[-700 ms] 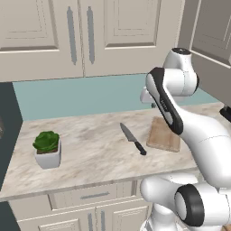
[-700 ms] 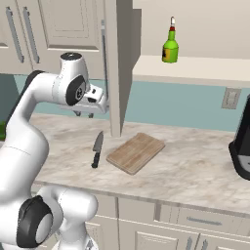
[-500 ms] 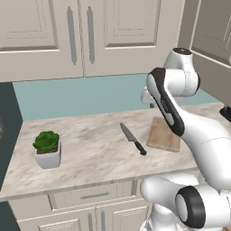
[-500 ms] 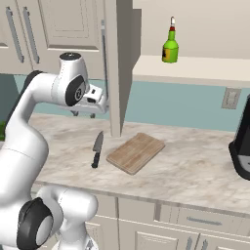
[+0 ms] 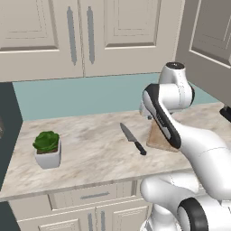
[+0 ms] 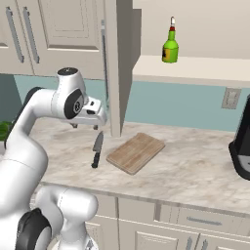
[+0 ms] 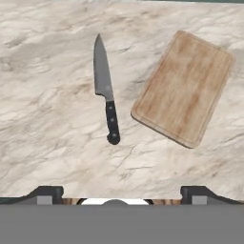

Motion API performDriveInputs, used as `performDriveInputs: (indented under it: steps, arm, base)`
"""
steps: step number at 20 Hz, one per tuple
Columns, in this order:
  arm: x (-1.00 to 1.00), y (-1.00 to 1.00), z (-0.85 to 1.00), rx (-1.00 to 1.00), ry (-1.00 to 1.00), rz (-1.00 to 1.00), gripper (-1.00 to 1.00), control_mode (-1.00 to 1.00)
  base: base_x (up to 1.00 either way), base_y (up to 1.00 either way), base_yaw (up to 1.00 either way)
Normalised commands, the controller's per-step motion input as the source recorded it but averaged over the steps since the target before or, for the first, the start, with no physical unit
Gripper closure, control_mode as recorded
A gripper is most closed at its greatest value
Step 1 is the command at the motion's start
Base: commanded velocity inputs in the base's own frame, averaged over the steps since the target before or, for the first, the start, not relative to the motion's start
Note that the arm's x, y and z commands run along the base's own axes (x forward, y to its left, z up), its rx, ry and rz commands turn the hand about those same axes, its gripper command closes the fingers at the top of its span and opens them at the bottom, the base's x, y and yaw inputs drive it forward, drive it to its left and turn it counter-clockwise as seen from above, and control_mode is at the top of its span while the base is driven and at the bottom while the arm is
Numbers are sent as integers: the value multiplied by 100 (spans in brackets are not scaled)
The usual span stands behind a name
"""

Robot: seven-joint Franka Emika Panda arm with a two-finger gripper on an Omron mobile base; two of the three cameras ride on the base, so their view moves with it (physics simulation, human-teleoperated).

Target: Move the cutting board and knife to the sink. Then move spray from the cabinet to the counter.

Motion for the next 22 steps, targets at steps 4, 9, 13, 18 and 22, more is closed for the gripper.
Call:
performDriveInputs:
  steps: [4, 9, 13, 18, 22]
  arm:
    - [0, 1, -56, -10, 0, 0, -100, -100]
    - [0, 0, -33, -2, 0, 0, -100, -100]
    - [10, 0, -21, 0, 0, 2, -100, -100]
    - [34, 14, -12, 0, 0, 2, -100, -100]
    - [41, 32, -13, 0, 3, 1, -100, -100]
  base:
    - [0, 0, 0]
    - [0, 0, 0]
    - [0, 0, 0]
    - [0, 0, 0]
    - [0, 0, 0]
